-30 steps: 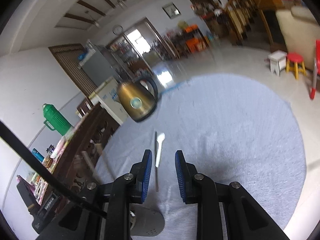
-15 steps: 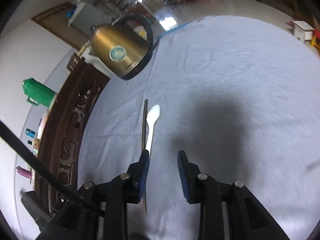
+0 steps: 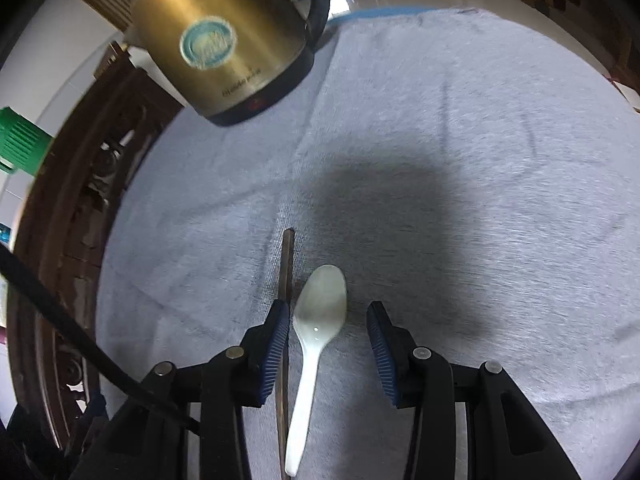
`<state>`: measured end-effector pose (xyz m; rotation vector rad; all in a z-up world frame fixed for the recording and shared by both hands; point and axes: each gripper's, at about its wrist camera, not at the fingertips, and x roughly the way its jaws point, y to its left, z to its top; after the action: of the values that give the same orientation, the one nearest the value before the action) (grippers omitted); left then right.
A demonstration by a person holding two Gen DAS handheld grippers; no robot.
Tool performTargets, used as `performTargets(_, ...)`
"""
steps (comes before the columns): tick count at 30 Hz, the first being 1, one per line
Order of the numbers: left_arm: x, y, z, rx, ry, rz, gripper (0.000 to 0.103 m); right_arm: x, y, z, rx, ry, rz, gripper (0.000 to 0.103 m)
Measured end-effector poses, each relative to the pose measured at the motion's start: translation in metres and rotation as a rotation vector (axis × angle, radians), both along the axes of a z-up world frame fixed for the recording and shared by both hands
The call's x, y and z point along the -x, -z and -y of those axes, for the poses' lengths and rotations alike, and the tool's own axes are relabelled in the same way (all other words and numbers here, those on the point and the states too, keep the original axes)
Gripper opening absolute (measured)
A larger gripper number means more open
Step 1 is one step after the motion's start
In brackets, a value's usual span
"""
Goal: Organize utensils
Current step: 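Grasp the white spoon with the right tool while the left tool grasps the last chopstick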
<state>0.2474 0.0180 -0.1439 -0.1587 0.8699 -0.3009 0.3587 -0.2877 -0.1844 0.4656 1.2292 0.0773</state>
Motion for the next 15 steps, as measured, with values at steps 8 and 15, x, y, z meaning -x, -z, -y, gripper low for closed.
performTargets(8,-0.009,-0.005,0.012,-0.014,0.024,0.007,0.054,-0.01,-0.003,-0.027,0.167,-0.091,-0.007,0.042)
performTargets(15,-0.031,-0.011,0.043,-0.051,0.121,0.001,0.054,0.016,-0.006,-0.005,0.196,-0.078,0.017,0.033)
